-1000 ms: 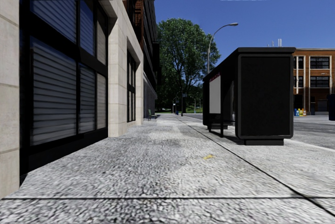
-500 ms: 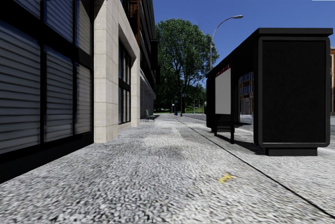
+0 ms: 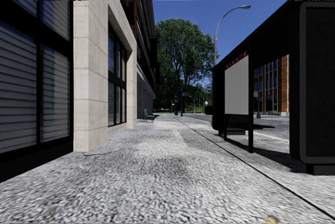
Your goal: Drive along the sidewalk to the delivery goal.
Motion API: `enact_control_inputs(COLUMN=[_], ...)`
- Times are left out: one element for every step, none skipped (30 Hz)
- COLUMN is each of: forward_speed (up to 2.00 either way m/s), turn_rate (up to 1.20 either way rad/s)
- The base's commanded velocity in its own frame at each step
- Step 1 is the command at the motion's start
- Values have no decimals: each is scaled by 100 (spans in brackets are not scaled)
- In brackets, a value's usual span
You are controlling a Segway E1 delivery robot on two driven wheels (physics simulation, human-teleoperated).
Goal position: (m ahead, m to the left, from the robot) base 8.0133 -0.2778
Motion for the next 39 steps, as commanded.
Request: enact_control_inputs(forward_speed=[200, 200, 200, 200, 200, 200, 200, 200, 200, 200, 200, 200, 200, 200, 200, 200, 200, 200, 200, 200, 200, 200, 200, 200, 200, 200, 200, 200, 200, 200, 200, 200, 200, 200, 200, 200, 200, 200, 200], turn_rate=[-25, -25, -27, -27, -23, -23, -3, 0, 0, 0, 0, 0, 0, 0, 0, 0, 0, 0, 0, 0, 0, 0, 0, 0, 0, 0, 0, 0, 0, 0, 0, 0, 0, 0, 0, 0, 0, 0, 0])
